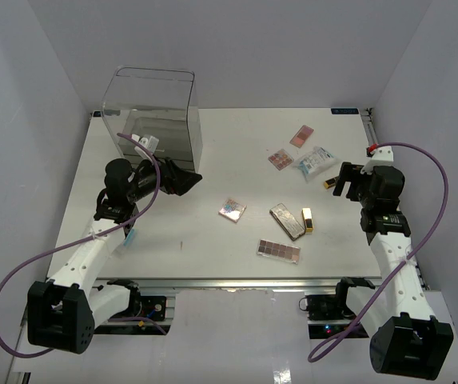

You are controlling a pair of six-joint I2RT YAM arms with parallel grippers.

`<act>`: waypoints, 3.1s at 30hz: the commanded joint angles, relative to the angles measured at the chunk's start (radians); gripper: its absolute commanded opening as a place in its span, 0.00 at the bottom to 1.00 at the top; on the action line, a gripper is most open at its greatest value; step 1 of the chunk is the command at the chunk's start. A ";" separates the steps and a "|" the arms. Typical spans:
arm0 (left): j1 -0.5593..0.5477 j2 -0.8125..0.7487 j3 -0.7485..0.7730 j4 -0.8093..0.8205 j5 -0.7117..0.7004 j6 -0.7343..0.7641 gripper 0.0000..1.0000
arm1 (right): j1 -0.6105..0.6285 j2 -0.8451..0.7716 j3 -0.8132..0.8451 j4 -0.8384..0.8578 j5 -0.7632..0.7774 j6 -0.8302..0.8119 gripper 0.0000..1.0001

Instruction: Organize the makeup

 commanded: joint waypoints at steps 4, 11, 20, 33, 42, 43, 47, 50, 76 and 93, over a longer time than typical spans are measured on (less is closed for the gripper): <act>-0.005 -0.030 0.034 0.000 -0.007 0.017 0.98 | -0.005 -0.008 0.008 0.040 -0.008 0.000 0.90; -0.005 -0.036 0.031 -0.002 -0.023 0.019 0.98 | -0.005 -0.026 -0.007 0.043 -0.095 -0.052 0.90; 0.075 -0.121 0.006 -0.125 -0.224 -0.087 0.92 | 0.034 0.010 -0.008 -0.074 -0.761 -0.436 0.90; 0.502 -0.004 -0.120 0.038 -0.037 -0.537 0.80 | 0.076 0.081 0.015 -0.087 -0.930 -0.521 0.90; 0.501 0.268 -0.057 0.293 0.044 -0.618 0.67 | 0.076 -0.083 -0.096 0.052 -0.981 -0.525 0.95; 0.501 0.294 -0.048 0.301 0.046 -0.615 0.67 | 0.076 -0.081 -0.095 0.052 -0.982 -0.526 0.96; 0.499 0.374 -0.004 0.342 0.069 -0.615 0.63 | 0.076 -0.068 -0.089 0.049 -0.985 -0.528 0.98; 0.488 0.428 0.013 0.393 0.080 -0.640 0.59 | 0.076 -0.066 -0.092 0.050 -0.979 -0.533 0.98; 0.409 0.644 0.169 0.478 0.062 -0.703 0.24 | 0.076 -0.055 -0.102 0.052 -0.979 -0.548 0.99; 0.409 0.337 0.088 0.472 0.091 -0.661 0.03 | 0.076 -0.054 -0.106 0.052 -1.019 -0.544 0.99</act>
